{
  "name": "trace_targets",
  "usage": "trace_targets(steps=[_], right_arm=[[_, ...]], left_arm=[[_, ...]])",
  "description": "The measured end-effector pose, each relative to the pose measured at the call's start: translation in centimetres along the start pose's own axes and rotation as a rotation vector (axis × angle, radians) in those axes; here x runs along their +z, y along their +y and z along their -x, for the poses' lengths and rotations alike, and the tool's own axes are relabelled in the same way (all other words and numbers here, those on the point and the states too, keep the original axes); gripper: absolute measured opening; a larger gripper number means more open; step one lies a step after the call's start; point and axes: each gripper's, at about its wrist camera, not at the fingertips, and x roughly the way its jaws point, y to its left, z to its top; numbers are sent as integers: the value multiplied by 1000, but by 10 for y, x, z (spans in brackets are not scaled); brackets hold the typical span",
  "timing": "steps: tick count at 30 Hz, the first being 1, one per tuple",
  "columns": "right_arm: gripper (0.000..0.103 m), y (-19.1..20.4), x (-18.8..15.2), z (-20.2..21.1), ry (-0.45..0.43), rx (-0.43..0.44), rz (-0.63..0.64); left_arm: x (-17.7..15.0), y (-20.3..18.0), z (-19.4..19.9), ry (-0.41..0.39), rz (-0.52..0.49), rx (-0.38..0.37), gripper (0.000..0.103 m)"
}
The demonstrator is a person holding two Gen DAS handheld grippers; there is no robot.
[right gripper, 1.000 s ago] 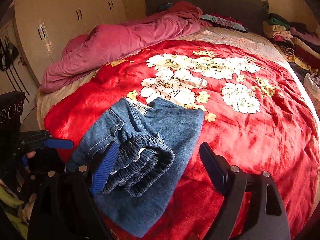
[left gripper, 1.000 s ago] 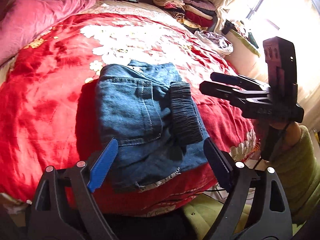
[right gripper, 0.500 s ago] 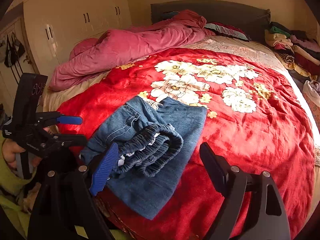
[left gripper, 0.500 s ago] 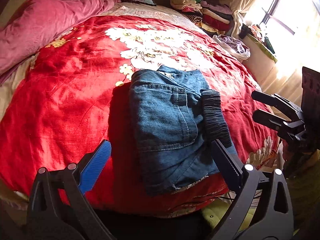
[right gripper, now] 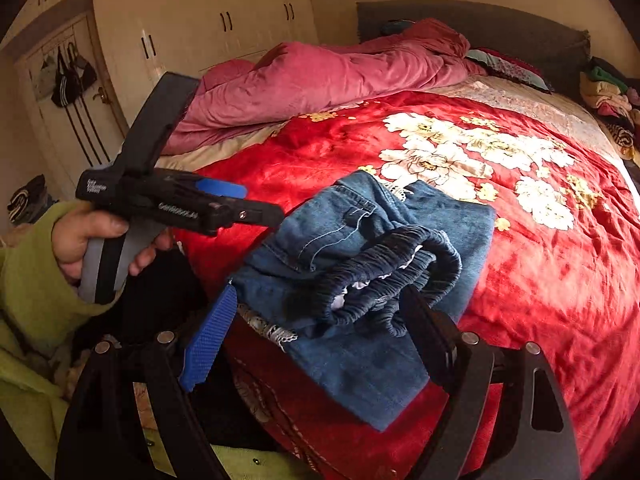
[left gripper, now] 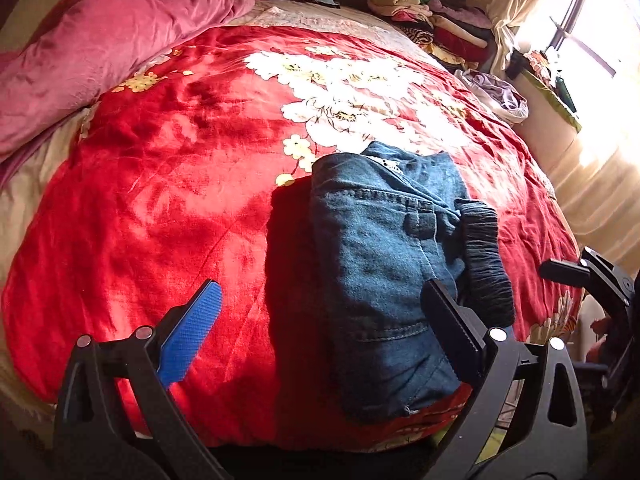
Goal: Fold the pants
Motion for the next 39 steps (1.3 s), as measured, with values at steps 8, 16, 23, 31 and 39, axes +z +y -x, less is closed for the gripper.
trace_targets(steps=[8,16,23,31,39], right_arm=[[51,34,-2,-23,53,72,135],[42,66,-1,-56,100,4,373],[8,70,-7,-76,211,49,410],[9,59,-23,-90,238,41,347],[16,66,-13,-69,184,23,336]], left_arm=[[24,11,-13,4,30,-51,86],[24,-7,-44,83,-30,-110,52],[23,2,-64,112,-6,-107,58],[21,3,-66,96,3,-108,62],[19,0,-57,86,0,-96,62]])
